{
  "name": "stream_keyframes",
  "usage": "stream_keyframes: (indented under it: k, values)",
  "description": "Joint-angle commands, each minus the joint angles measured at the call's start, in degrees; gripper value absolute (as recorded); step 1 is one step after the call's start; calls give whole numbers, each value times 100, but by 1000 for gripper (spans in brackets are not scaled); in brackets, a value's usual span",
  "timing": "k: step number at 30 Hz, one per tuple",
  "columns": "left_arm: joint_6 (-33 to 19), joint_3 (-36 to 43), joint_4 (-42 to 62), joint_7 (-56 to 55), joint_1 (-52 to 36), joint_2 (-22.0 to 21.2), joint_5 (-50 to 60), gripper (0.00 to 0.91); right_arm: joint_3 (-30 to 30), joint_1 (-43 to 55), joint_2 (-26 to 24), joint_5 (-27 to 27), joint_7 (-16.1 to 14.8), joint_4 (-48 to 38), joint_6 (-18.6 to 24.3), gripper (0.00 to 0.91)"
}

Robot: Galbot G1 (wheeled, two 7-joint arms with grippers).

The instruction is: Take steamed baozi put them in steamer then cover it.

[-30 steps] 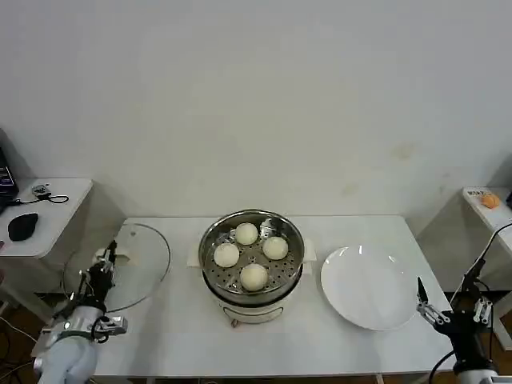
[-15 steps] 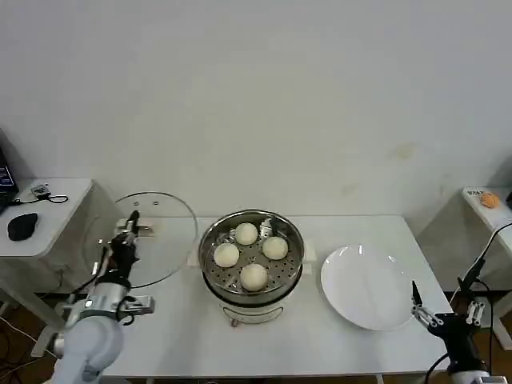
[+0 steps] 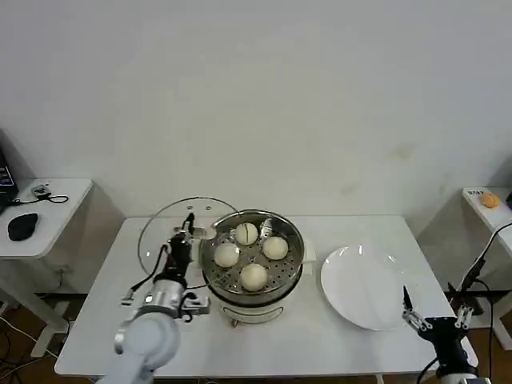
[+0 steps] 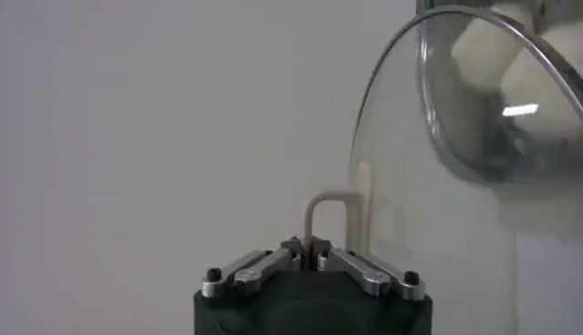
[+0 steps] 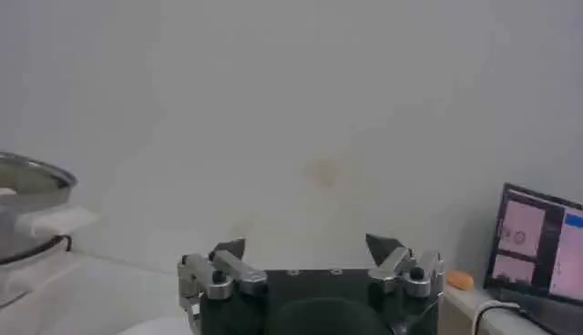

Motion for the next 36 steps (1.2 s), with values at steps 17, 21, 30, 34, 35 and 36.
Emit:
stream_keyframes:
  k: [17, 21, 30, 34, 35, 36]
  values:
    - [176, 760, 877, 498, -606, -1834, 1694, 0, -361, 55, 117, -444, 27, -183, 38, 907]
    - [163, 786, 925, 484, -603, -1885, 1737, 0, -366, 51, 118, -448, 29, -193, 43, 907]
    - [95, 903, 988, 437, -474, -1964, 1822, 0, -425, 60, 126, -489, 28, -237, 53, 907]
    - [71, 927, 1033, 424, -468, -1983, 1836, 0, -444, 58, 132, -499, 26, -238, 56, 907]
    - [64, 926, 1043, 416, -467, -1985, 1836, 0, -447, 56, 130, -495, 25, -242, 58, 907]
    - [59, 932, 1044, 413, -465, -1986, 1834, 0, -448, 54, 130, -500, 25, -253, 61, 907]
